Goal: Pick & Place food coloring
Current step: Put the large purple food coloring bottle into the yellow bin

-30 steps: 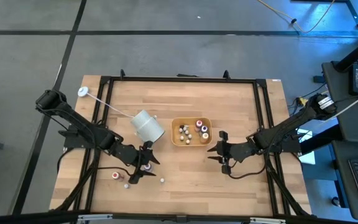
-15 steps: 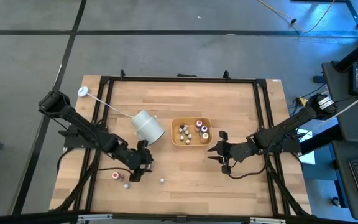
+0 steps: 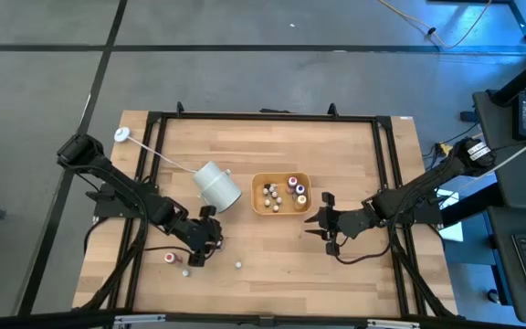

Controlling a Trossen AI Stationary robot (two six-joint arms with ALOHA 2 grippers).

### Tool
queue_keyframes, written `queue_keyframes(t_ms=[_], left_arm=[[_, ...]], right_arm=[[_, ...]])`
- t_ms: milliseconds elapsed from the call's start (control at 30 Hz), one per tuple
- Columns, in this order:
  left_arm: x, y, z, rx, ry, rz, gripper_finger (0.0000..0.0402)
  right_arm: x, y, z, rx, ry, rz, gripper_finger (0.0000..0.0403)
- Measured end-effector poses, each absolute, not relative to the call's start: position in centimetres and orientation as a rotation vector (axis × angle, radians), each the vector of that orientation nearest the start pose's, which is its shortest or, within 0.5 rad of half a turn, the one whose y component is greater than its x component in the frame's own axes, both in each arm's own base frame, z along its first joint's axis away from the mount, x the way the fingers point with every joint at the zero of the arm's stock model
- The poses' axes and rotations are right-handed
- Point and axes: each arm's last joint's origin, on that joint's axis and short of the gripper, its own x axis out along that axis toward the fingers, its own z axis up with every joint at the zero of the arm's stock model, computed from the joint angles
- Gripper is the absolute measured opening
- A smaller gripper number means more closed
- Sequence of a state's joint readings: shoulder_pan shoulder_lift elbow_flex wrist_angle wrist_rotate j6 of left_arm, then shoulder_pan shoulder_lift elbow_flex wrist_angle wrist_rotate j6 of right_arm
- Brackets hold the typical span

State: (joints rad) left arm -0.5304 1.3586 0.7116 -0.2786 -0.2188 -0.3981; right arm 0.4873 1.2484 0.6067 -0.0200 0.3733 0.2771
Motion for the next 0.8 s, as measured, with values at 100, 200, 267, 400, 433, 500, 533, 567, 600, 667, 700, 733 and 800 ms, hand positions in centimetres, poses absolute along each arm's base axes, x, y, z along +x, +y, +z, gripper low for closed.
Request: queue_keyframes(t_ms=[100,200,267,400,433,500,533,567,600,667,700,733,800], left_arm=[[22.3,-12.4,18.6,-0.045,0.881,-0.110,0.0135],[22.5,-12.4,18.7,-0.057,0.866,-0.116,0.0115],[22.7,-12.6,19.0,-0.084,0.833,-0.120,0.0115],[23.3,-12.8,19.7,-0.127,0.749,-0.137,0.0115],[23.6,-12.9,20.1,-0.122,0.730,-0.144,0.0115],[24.3,-13.0,21.5,-0.114,0.673,-0.149,0.0115],[24.7,-13.0,22.2,-0.112,0.640,-0.141,0.0115],[25.1,-13.0,23.1,-0.110,0.607,-0.125,0.0115],[25.6,-12.8,23.8,-0.103,0.578,-0.105,0.0115],[26.4,-12.3,25.5,-0.085,0.517,-0.066,0.0115],[26.8,-12.0,26.3,-0.074,0.489,-0.046,0.0115],[27.2,-11.6,27.0,-0.059,0.466,-0.026,0.0115],[28.1,-10.6,27.9,-0.029,0.425,0.022,0.0115]], right_arm=[[22.0,10.5,19.7,-0.007,0.609,0.026,0.0134],[22.0,10.5,19.7,-0.009,0.609,0.026,0.0134],[22.0,10.5,19.7,-0.009,0.609,0.026,0.0134],[22.0,10.5,19.7,-0.008,0.609,0.026,0.0134],[22.0,10.5,19.7,-0.008,0.609,0.026,0.0134],[22.0,10.5,19.7,-0.009,0.609,0.026,0.0134],[22.0,10.5,19.7,-0.009,0.609,0.026,0.0134],[22.0,10.5,19.7,-0.009,0.609,0.026,0.0134],[22.0,10.4,19.7,-0.009,0.609,0.025,0.0134],[22.0,10.5,19.7,-0.009,0.609,0.025,0.0134],[22.0,10.4,19.7,-0.009,0.609,0.025,0.0134],[22.0,10.5,19.7,-0.009,0.609,0.026,0.0134],[22.0,10.5,19.7,-0.009,0.609,0.026,0.0134]])
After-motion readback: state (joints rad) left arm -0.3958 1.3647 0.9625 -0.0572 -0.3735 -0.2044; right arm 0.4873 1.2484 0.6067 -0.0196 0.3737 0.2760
